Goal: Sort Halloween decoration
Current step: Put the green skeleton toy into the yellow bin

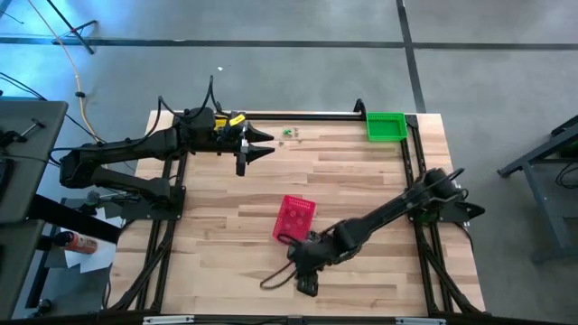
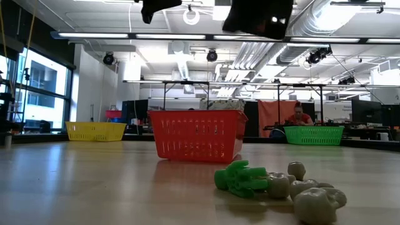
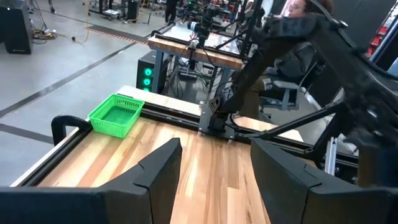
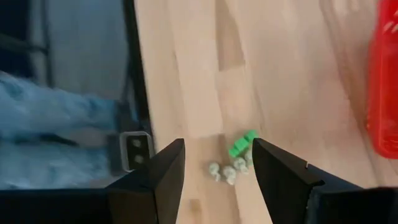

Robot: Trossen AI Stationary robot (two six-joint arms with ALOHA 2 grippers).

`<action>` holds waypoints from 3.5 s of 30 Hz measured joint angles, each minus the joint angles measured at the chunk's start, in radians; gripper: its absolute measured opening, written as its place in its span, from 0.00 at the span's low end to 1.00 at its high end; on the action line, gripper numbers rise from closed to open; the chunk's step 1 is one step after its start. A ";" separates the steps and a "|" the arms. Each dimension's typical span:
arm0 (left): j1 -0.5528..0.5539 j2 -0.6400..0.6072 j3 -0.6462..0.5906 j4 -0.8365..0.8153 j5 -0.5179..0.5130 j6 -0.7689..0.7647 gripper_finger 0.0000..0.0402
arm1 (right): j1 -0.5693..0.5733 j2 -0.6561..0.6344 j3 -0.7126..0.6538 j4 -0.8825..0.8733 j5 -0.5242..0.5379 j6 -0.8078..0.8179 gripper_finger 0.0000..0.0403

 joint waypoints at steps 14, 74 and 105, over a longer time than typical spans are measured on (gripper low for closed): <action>0.000 0.000 0.000 0.003 0.000 0.000 0.45 | 0.025 0.194 0.108 -0.058 0.055 0.121 0.45; 0.000 0.000 0.000 0.003 0.000 0.000 0.45 | -0.049 0.200 0.106 0.051 0.204 -0.134 0.00; 0.000 0.000 0.000 0.003 0.000 0.000 0.45 | -0.304 -0.603 -0.489 0.155 0.374 -0.271 0.00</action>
